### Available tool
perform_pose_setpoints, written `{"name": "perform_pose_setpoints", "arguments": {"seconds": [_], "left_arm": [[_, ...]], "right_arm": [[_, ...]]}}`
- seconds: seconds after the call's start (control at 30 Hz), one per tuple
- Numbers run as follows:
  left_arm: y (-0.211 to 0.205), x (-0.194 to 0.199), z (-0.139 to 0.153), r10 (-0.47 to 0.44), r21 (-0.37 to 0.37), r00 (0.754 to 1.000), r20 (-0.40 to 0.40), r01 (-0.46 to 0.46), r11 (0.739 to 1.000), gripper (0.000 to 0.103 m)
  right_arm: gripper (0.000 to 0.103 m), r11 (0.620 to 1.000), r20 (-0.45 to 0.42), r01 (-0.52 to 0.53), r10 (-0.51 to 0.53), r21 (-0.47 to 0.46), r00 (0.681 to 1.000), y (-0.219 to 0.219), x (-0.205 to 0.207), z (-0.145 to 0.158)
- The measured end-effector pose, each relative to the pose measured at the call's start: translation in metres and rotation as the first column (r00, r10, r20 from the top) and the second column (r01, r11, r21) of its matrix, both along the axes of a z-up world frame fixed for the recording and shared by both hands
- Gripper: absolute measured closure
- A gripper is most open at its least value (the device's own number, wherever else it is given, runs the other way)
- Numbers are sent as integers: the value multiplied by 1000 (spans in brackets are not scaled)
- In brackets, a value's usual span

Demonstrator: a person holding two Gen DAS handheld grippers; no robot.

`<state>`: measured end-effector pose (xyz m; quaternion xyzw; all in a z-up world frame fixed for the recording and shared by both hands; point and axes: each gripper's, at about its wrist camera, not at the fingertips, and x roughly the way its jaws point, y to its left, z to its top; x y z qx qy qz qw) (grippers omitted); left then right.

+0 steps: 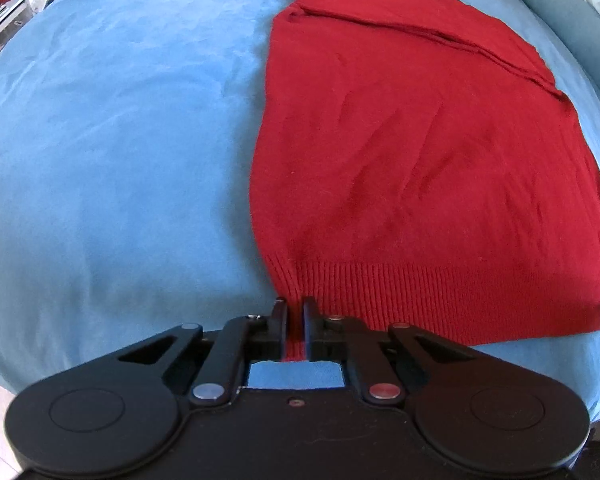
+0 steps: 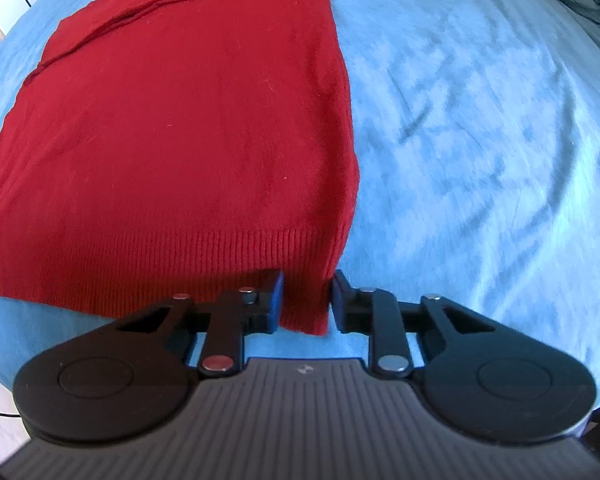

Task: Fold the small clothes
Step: 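Grasp the sweater hem with both tools and lift it toward the collar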

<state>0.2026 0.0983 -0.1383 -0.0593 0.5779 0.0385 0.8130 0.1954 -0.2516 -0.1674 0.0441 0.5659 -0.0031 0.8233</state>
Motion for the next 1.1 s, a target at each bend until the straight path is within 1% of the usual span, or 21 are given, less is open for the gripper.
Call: {"name": "perform_pose_setpoints", "arguments": {"seconds": [0.1,0.17,0.27,0.43,0.57,0.67,0.73,0.83,0.9,0.97,1.0,1.03,1.07,1.1], "left_arm": [[-2,4,3,-1,2,1000,-10,1,1000,97],[1,7,11,24,-10,1000,-19,-25,1000,98],[3,12,29,61,-7,998,-12,-61,998,98],[6,29,70,125,-37,991,50,-123,992,99],[12,55,105,173,-72,976,132,-165,984,99],[20,92,131,188,-89,956,226,-171,981,99],[27,127,144,196,-104,938,285,-173,979,99],[31,192,153,206,-125,899,387,-171,977,99],[34,236,152,225,-134,867,444,-184,974,99],[34,281,142,243,-124,849,470,-210,970,99],[34,304,132,255,-109,841,478,-232,967,99],[33,323,120,262,-95,838,480,-247,964,99],[29,341,106,263,-78,841,474,-258,963,99],[27,359,90,272,-69,846,459,-272,960,99]], "right_arm": [[82,1000,-15,7,-6,12,1000,0,6,1],[82,1000,-21,19,-19,23,1000,-1,9,6],[82,995,-9,68,-67,79,998,-7,15,22],[83,969,60,133,-148,206,987,-19,33,71],[83,942,125,150,-195,301,973,-25,67,112],[83,927,187,139,-214,347,959,-27,107,139],[83,917,231,123,-222,379,947,-29,142,152],[83,913,294,97,-226,396,929,-28,206,162],[83,926,344,87,-223,368,912,-24,256,162],[83,930,349,100,-231,354,908,-21,307,150],[83,928,343,121,-249,353,906,-21,335,137],[83,928,328,139,-258,345,909,-21,358,123],[83,929,305,161,-268,333,914,-19,384,104],[83,932,291,175,-271,318,918,-17,403,88]]}}
